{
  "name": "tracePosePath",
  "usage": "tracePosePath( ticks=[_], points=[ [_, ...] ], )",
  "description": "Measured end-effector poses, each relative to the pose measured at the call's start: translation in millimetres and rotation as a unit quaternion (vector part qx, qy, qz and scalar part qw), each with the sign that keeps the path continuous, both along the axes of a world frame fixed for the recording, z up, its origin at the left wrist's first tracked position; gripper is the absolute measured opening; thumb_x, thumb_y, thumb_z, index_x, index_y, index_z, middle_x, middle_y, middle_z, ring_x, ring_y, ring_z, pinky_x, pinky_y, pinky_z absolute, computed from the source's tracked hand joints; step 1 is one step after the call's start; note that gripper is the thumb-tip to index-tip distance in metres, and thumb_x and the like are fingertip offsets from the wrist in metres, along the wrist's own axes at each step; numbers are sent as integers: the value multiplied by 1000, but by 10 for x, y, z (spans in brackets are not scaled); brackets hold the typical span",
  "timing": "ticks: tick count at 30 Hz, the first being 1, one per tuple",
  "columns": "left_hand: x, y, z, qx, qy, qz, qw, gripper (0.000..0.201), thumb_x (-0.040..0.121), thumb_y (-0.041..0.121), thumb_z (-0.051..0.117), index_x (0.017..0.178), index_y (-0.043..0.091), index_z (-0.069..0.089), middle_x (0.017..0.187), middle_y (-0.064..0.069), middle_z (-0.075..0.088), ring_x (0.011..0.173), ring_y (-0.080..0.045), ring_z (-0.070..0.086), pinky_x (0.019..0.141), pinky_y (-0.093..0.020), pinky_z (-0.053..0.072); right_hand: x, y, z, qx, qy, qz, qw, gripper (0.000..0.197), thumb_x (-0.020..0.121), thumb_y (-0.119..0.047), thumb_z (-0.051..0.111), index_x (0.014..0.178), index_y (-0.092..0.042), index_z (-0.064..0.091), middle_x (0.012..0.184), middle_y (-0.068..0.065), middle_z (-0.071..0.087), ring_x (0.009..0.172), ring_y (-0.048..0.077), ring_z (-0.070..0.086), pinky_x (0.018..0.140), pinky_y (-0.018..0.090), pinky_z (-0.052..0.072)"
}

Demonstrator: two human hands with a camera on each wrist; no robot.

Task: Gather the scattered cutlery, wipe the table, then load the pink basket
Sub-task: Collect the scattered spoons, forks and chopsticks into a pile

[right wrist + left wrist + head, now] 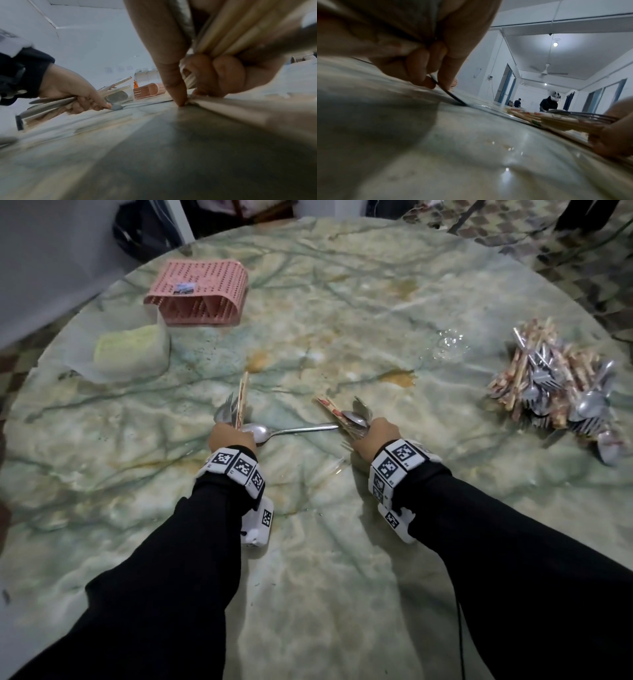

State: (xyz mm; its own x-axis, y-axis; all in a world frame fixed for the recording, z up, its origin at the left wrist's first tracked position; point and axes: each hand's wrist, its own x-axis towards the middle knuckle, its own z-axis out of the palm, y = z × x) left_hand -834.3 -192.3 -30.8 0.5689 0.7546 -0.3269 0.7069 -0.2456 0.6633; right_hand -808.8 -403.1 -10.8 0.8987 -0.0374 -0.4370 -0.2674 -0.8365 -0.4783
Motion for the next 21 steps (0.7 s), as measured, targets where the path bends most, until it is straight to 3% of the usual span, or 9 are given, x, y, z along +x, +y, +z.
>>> tracePosePath(
  ticks=[3, 6, 8, 12, 13, 15, 18, 21],
  points=[
    [-26, 20, 9, -19, -7, 2, 1000, 37, 78, 14, 69, 110, -3, 61, 105, -18, 67, 95, -33, 64, 69, -31, 47, -50, -38, 51, 6, -1, 22, 1000, 29, 87, -17, 58, 114, -7, 57, 105, 11, 65, 80, 27, 56, 66, 25, 39],
    [-49, -19, 84, -41, -63, 9, 997, 34, 77, 16, 68, 107, -1, 65, 101, -15, 69, 90, -32, 66, 73, -32, 51, -108, -82, 151, 19, -4, 29, 999, 29, 90, -17, 52, 118, -9, 56, 106, 9, 63, 99, 31, 60, 70, 25, 37],
    [-46, -56, 169, -42, -99, 12, 994, 29, 81, 16, 62, 104, -1, 65, 99, -18, 68, 90, -34, 65, 76, -35, 51, -130, -110, 202, 31, 5, 32, 999, 25, 91, -19, 51, 112, -7, 59, 106, 15, 64, 98, 32, 60, 70, 26, 38],
    [-51, -163, 318, -72, -191, 5, 979, 7, 82, 18, 61, 85, 12, 60, 93, -23, 66, 80, -39, 62, 76, -45, 52, -140, -205, 230, 94, 27, 32, 995, 24, 90, -25, 52, 96, -5, 62, 85, 13, 63, 80, 28, 60, 67, 28, 40],
    [-66, -197, 355, -88, -216, -8, 972, 6, 82, 17, 61, 80, 15, 56, 83, -20, 64, 72, -38, 59, 70, -42, 51, -142, -232, 242, 114, 30, 26, 993, 21, 89, -23, 53, 89, -5, 62, 77, 9, 62, 70, 24, 59, 62, 26, 42],
    [-113, -284, 438, -122, -258, -42, 957, 18, 85, 13, 61, 72, 20, 50, 68, -7, 54, 54, -25, 45, 54, -30, 40, -156, -291, 265, 149, 30, 11, 988, 17, 86, -14, 54, 72, -6, 58, 56, 2, 57, 47, 9, 54, 47, 18, 40],
    [-171, -403, 542, -140, -300, -79, 940, 20, 89, 8, 58, 75, 20, 49, 67, -1, 52, 43, -10, 37, 44, -20, 31, -257, -376, 336, 196, 26, -6, 980, 24, 84, -5, 55, 59, -8, 53, 51, 3, 53, 25, 0, 39, 31, 11, 30],
    [-191, -479, 599, -116, -326, -88, 934, 6, 92, 9, 54, 89, 12, 50, 67, 3, 48, 47, -13, 36, 40, -18, 34, -363, -481, 407, 239, 25, -31, 970, 27, 84, -3, 55, 57, -6, 51, 39, 0, 50, 23, 0, 35, 29, 10, 26]
  ],
)
